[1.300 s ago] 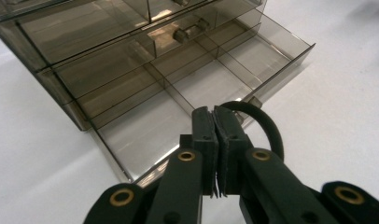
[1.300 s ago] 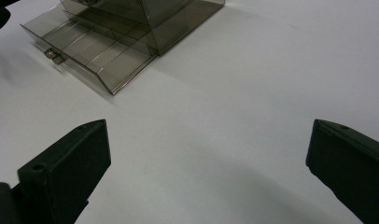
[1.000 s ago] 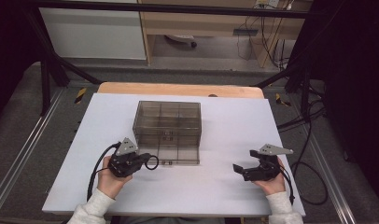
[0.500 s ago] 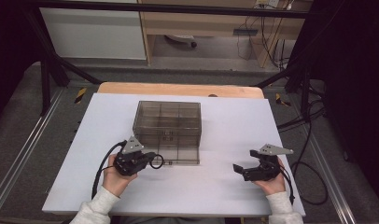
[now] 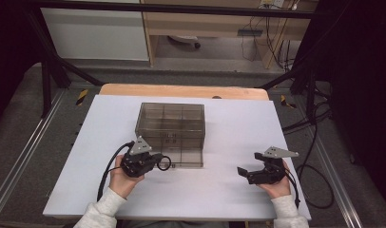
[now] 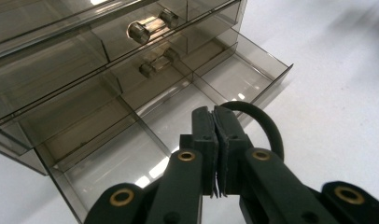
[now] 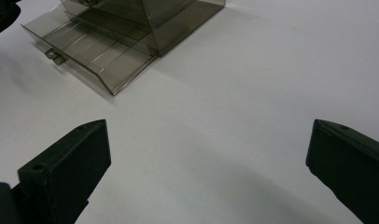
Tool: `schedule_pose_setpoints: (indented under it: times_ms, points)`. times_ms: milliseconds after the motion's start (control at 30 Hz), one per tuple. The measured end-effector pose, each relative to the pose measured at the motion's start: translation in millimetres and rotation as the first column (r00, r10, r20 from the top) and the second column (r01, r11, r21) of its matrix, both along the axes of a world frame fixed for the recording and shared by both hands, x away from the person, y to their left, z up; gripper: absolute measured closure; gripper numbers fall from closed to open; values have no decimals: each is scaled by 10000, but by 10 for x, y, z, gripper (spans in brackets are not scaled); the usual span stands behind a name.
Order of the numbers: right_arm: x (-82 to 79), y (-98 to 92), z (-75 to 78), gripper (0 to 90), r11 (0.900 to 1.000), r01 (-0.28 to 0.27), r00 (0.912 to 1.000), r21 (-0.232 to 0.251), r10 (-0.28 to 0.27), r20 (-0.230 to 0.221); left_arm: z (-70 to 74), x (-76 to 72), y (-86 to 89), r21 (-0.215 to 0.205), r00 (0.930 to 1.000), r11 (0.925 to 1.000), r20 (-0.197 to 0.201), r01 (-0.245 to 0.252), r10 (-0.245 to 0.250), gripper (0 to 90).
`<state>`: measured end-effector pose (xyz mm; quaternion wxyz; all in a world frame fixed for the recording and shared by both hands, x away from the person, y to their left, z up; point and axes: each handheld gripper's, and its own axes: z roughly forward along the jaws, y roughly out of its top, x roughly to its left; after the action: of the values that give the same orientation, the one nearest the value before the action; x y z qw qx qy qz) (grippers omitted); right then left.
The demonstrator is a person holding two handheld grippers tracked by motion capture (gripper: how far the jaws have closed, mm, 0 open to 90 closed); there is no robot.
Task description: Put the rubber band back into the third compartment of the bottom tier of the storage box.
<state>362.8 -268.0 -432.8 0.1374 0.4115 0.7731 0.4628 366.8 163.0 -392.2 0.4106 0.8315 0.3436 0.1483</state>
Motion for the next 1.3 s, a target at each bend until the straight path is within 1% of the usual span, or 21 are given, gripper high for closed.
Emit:
schedule_pose_setpoints:
  times_ms: [467,633,800,1300]
  points:
    - [0,-2,0,6,10000,10,10000,4,-10,-6,8,37,-105,30,9999,9999,21,103,-103,880]
    - [0,1,-1,6,10000,10,10000,-7,-10,-19,25,49,-142,-47,9999,9999,45,138,-137,880]
    - [0,-1,-1,6,10000,19,10000,0,-19,-9,29,60,-190,22,9997,9997,68,230,-230,880]
    - [0,-3,1,6,10000,25,10000,24,-25,0,49,104,-323,18,9993,9993,66,369,-370,880]
